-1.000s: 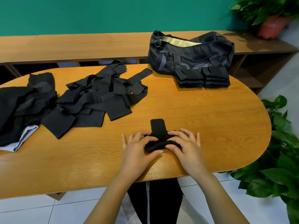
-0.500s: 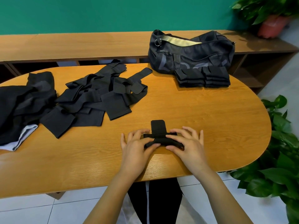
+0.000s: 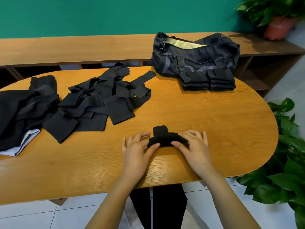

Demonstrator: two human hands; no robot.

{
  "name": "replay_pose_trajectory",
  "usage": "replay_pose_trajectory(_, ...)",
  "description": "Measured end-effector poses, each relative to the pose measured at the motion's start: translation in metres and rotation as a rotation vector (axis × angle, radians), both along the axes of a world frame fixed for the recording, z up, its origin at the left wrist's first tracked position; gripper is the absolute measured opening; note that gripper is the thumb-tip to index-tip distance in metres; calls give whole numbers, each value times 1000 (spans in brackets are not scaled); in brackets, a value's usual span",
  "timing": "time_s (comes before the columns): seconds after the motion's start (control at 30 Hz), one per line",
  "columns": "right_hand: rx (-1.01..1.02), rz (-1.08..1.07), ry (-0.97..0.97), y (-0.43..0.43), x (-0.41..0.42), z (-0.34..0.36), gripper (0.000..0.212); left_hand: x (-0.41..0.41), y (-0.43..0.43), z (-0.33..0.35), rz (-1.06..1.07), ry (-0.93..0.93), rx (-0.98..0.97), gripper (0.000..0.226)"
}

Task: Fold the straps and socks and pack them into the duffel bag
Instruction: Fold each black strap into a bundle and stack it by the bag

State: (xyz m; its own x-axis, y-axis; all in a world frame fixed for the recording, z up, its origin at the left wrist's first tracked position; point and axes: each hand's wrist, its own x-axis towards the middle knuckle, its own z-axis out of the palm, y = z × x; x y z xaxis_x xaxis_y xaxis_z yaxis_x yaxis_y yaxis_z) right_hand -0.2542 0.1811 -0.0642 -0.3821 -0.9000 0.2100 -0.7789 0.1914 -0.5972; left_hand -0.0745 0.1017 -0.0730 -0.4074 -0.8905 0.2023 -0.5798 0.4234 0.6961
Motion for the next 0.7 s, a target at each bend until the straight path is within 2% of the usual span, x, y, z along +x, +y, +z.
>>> replay_pose_trajectory(0.17, -72, -66, -23, -4, -5, -7, 32, 0, -5, 1, 71, -5, 6, 32)
replay_pose_trajectory(0.3, -94, -124, -55, -13, -6, -7, 40, -1, -12, 2, 167, 26, 3, 20)
replay_pose_trajectory(0.43, -53, -135, -40, -20, -8, -5, 50, 2, -20, 3, 209, -30, -56, 46)
replay_pose_trajectory(0.53, -30, -119, 27, -18, -10, -4, 46, 8, -28, 5, 77, -83, -130, 52)
replay_pose_trajectory(0.63, -31, -102, 33, -14, -8, -3, 39, 8, -35, 8, -109, -170, -110, 59)
replay_pose_trajectory(0.7, -40, -91, 0, -13, -3, 0, 27, 4, -39, 10, -178, -261, -139, 56)
